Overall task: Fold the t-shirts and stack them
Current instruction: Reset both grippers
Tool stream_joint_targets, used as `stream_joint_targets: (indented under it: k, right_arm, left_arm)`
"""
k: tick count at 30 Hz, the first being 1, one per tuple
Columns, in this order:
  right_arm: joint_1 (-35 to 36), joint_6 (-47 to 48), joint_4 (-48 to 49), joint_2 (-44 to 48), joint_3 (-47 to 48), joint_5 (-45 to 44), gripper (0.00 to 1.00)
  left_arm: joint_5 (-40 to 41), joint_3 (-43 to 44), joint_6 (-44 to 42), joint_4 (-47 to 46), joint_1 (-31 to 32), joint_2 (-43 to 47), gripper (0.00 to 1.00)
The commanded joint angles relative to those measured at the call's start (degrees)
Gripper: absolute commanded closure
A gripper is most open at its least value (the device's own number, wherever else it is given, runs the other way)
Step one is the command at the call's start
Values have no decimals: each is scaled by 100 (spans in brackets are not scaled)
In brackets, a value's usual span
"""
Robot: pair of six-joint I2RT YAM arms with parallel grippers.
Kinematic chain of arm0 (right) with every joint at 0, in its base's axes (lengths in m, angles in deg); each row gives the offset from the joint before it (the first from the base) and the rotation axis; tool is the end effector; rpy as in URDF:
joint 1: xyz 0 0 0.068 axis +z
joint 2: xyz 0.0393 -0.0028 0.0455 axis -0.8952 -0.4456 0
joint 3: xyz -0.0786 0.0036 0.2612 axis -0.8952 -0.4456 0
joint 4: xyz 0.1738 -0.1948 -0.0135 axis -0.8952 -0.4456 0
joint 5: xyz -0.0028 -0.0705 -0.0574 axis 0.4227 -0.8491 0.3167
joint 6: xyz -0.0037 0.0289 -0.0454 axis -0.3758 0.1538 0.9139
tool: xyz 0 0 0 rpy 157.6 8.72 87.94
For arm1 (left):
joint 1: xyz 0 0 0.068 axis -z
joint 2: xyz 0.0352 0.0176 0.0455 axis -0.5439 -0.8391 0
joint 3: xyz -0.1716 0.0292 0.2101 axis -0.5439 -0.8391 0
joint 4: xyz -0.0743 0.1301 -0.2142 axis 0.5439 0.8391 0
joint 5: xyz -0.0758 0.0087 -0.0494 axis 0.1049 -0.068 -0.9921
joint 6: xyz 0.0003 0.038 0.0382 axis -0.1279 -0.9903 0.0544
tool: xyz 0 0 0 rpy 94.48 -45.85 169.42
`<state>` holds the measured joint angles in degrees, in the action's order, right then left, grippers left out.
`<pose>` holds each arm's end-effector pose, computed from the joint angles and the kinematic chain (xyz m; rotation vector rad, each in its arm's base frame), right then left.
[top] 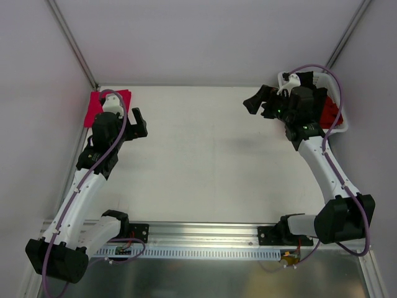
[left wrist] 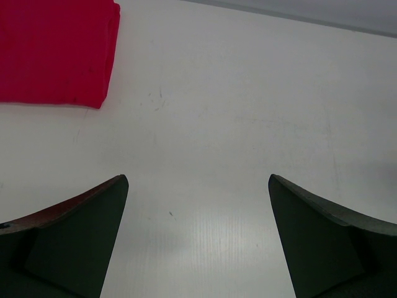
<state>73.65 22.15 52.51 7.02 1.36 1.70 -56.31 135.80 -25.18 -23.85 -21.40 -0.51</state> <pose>0.3008 0.0644 0.3715 -0.2661 1.7530 0.4831 0.2100 -0.0380 0.3578 -0.1119 1.8070 -0.1724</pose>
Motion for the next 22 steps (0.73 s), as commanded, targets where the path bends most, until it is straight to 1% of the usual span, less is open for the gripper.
stream_joint_targets:
  k: [1,17,22]
  right_arm:
    - [26,111,185,12,219,52,1]
    - [18,217,176,12,219,70,1]
    - [17,217,184,38,183,69,1]
  left_arm:
    - [-37,124,-133,2,-30,129,1]
    - [-1,-35,-115,1,-30,234,1]
    - [130,-61,-124,2,-30,234,1]
